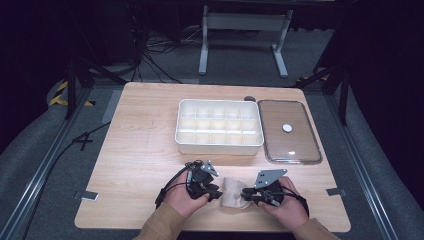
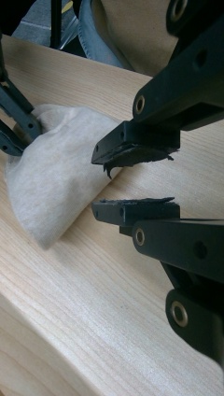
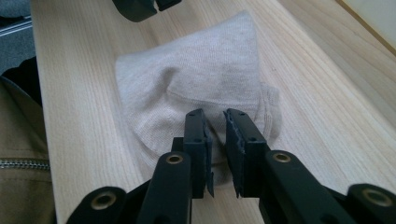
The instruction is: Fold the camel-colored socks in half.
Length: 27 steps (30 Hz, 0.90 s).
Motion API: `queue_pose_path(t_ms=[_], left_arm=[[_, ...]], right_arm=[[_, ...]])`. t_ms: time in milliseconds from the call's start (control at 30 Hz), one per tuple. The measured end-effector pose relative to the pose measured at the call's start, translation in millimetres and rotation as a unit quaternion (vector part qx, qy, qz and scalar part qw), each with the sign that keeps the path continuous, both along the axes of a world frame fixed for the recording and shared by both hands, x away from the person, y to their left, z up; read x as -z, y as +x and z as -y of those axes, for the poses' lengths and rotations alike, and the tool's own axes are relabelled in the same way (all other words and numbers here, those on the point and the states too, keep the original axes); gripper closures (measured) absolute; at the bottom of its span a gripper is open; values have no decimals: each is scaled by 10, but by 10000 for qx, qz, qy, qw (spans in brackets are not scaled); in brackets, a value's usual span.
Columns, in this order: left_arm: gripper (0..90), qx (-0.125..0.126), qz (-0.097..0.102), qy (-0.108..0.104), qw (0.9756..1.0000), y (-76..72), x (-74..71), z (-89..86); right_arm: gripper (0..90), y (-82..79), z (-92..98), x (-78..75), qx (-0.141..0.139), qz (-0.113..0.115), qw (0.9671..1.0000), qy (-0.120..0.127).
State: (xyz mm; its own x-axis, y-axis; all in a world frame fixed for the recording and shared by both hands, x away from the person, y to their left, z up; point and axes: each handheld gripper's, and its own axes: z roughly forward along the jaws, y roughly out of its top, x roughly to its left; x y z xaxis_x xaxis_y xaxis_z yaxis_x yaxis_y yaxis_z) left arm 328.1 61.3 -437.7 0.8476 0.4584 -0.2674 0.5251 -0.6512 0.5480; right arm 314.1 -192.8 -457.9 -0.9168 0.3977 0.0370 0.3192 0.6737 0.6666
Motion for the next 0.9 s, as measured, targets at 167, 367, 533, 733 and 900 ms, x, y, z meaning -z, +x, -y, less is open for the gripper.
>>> queue_pose_path(t_ms=[167,367,533,733,900], left_arm=[[717,4,7,19,10000,13,-1,-22],[713,-90,29,18,10000,31,-20,-72],[714,-121,17,7,9999,35,-21,-89],[714,-141,56,49,9999,14,-24,-110],[715,-207,28,62,9998,-13,-11,-154]], right_arm=[[794,18,12,18,37,1,10000,9],[807,-3,7,-49,24,53,10000,54],[807,-29,8,-170,56,216,9994,258],[825,-68,-92,-259,-62,338,9975,623],[845,-52,-302,-182,-263,238,9970,687]])
